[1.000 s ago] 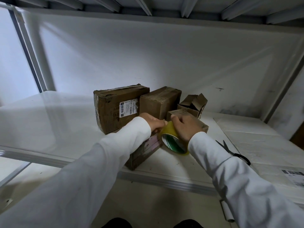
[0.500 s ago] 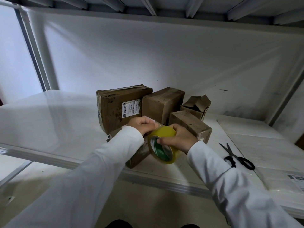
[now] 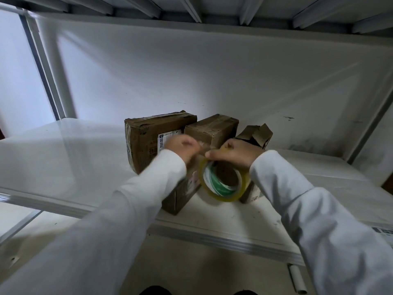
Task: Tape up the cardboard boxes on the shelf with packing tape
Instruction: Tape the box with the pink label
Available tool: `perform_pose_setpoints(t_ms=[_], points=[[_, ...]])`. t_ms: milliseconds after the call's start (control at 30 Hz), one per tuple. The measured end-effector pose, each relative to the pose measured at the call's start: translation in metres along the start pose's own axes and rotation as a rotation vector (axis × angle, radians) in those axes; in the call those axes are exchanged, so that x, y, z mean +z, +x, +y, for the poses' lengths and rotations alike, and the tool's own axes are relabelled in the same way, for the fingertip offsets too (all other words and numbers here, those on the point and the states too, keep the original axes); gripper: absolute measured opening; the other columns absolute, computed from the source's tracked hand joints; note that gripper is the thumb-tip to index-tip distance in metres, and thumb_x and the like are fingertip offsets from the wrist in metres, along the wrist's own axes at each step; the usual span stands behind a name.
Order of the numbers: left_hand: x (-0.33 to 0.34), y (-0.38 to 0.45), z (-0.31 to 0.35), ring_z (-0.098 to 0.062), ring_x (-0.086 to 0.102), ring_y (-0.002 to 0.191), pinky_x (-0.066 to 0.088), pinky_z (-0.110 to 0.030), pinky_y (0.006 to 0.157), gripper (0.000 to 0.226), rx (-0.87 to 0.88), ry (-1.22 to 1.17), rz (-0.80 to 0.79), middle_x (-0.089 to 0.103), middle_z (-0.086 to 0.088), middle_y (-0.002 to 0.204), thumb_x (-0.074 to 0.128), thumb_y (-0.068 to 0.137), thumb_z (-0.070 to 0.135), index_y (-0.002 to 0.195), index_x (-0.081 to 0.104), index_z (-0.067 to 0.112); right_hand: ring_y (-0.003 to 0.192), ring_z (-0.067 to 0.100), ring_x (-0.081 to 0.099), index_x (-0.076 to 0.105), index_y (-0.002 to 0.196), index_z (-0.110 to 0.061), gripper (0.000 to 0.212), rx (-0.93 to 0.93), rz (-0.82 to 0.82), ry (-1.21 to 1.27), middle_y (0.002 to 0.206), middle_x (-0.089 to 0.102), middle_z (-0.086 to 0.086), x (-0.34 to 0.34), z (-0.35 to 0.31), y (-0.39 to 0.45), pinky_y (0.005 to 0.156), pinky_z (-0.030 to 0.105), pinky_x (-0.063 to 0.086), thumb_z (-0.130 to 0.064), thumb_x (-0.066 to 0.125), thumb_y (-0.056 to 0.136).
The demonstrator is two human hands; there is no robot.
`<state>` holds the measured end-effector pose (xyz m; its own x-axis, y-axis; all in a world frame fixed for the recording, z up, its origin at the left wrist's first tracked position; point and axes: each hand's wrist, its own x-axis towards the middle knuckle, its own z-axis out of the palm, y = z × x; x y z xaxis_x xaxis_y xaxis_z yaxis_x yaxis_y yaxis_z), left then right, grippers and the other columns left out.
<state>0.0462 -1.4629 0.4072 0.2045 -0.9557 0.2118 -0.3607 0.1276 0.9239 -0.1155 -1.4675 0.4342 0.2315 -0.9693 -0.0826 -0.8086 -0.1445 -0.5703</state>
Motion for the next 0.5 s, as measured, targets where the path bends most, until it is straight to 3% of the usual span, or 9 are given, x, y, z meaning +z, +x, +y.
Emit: perform_pose_setpoints(t_ms=[67, 133, 233, 300, 400, 500], points=[[-0.02, 0.006, 0.015, -0.011, 0.058, 0.058, 0.048, -0.025, 0.067, 0.022, 0.061, -0.043, 0.068, 0.059, 0.001, 0.063, 0.063, 0.088, 0.017, 0.066, 0.062, 0.021, 0.086, 0.016, 0.059, 0.055, 0.099, -0.02, 0.065, -0.022, -0.006, -0.214, 0.095, 0.062, -0.001, 0.002, -0.006, -0.001, 0.07, 0.028, 0.044, -0.076, 0.055, 0.067], [-0.036, 0.01, 0.02, -0.014, 0.054, 0.059, 0.044, -0.023, 0.066, 0.025, 0.117, 0.059, 0.032, 0.058, 0.002, 0.059, 0.065, 0.086, 0.017, 0.061, 0.062, 0.022, 0.092, 0.017, 0.059, 0.061, 0.098, -0.019, 0.068, -0.056, 0.001, -0.3, 0.104, 0.063, 0.001, 0.01, -0.006, -0.007, 0.08, 0.031, 0.046, -0.08, 0.045, 0.071], [-0.052, 0.009, -0.003, -0.013, 0.049, 0.051, 0.04, -0.02, 0.059, 0.026, 0.031, 0.159, -0.011, 0.057, 0.002, 0.054, 0.065, 0.085, 0.013, 0.06, 0.062, 0.02, 0.111, 0.021, 0.052, 0.057, 0.125, -0.022, 0.069, 0.009, -0.111, -0.038, 0.128, 0.055, 0.0, 0.017, -0.003, -0.024, 0.089, 0.03, 0.039, -0.073, 0.042, 0.08], [-0.061, 0.006, -0.024, -0.009, 0.047, 0.046, 0.038, -0.015, 0.05, 0.027, -0.054, 0.19, -0.024, 0.056, 0.004, 0.048, 0.067, 0.085, 0.012, 0.059, 0.063, 0.017, 0.108, 0.022, 0.054, 0.058, 0.124, -0.019, 0.063, 0.035, -0.175, 0.068, 0.13, 0.056, 0.003, 0.022, -0.003, -0.028, 0.088, 0.03, 0.037, -0.066, 0.042, 0.085], [-0.069, 0.001, -0.039, -0.007, 0.046, 0.043, 0.036, -0.01, 0.039, 0.02, -0.117, 0.253, -0.038, 0.055, 0.005, 0.047, 0.069, 0.085, 0.012, 0.066, 0.063, 0.007, 0.094, 0.017, 0.055, 0.063, 0.11, -0.022, 0.044, 0.029, -0.164, -0.005, 0.122, 0.061, 0.004, 0.037, -0.008, -0.023, 0.085, 0.028, 0.038, -0.054, 0.037, 0.095], [-0.069, -0.001, -0.043, -0.003, 0.048, 0.04, 0.032, -0.004, 0.037, 0.027, -0.102, 0.359, -0.049, 0.054, 0.005, 0.051, 0.068, 0.084, 0.01, 0.06, 0.058, 0.014, 0.098, 0.017, 0.05, 0.056, 0.128, -0.018, 0.047, 0.05, -0.207, -0.168, 0.13, 0.054, 0.005, 0.049, -0.012, -0.018, 0.085, 0.026, 0.036, -0.044, 0.03, 0.1]])
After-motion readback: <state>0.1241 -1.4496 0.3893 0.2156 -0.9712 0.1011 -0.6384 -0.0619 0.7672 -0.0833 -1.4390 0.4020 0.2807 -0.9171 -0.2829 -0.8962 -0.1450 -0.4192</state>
